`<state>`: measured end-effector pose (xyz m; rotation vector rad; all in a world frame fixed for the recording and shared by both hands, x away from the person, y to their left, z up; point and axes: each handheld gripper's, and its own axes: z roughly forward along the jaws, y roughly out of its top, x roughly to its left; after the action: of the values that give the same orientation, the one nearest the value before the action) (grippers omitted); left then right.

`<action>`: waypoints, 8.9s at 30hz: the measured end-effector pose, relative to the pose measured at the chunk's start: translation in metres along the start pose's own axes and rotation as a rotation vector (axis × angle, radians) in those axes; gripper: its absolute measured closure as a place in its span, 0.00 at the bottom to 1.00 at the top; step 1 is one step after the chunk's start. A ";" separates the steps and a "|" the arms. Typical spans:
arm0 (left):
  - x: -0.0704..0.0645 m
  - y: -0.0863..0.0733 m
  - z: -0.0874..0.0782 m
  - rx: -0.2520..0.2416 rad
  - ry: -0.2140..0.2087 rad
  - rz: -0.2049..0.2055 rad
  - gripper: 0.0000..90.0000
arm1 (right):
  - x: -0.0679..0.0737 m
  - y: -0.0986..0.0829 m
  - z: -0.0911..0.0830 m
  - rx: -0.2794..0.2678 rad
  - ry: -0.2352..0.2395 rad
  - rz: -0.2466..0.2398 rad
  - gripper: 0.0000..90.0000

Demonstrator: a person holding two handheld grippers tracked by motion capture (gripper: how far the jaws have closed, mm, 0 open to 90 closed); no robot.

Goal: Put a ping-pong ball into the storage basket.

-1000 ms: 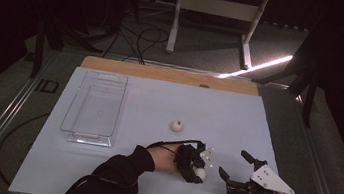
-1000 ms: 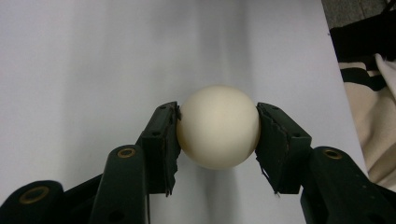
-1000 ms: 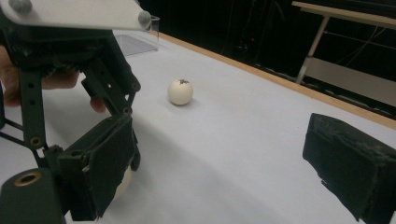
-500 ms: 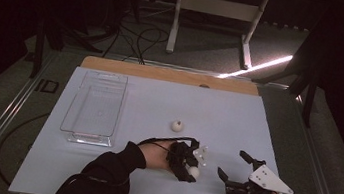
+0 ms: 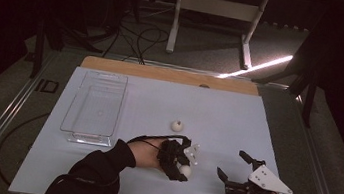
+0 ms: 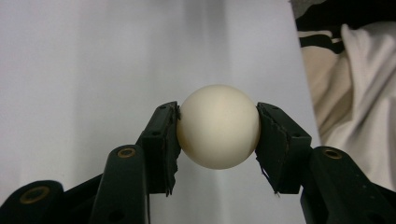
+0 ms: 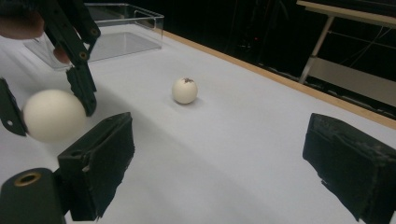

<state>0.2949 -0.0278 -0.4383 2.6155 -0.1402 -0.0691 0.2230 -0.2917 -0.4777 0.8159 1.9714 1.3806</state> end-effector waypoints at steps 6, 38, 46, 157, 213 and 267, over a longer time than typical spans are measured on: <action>-0.001 -0.006 -0.010 0.000 0.004 -0.006 0.58 | 0.000 0.000 0.000 -0.001 0.003 -0.005 0.10; -0.002 -0.033 -0.069 0.013 0.027 -0.041 0.58 | 0.003 0.002 0.002 -0.001 0.010 -0.007 0.10; -0.001 -0.042 -0.083 0.032 0.041 -0.054 0.58 | 0.003 0.002 0.002 0.001 0.009 -0.011 0.10; 0.046 -0.195 -0.177 -0.081 0.262 -0.383 0.58 | 0.001 -0.001 0.005 0.018 0.009 -0.005 0.10; 0.062 -0.208 -0.130 0.059 0.260 -0.436 0.58 | 0.000 -0.001 0.003 0.016 0.004 -0.004 0.10; 0.058 -0.172 -0.138 -0.047 0.217 -0.401 0.00 | 0.000 0.001 0.002 0.018 0.004 -0.006 0.10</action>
<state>0.3784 0.1826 -0.4061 2.5451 0.4568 0.0706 0.2244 -0.2904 -0.4776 0.8148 1.9907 1.3642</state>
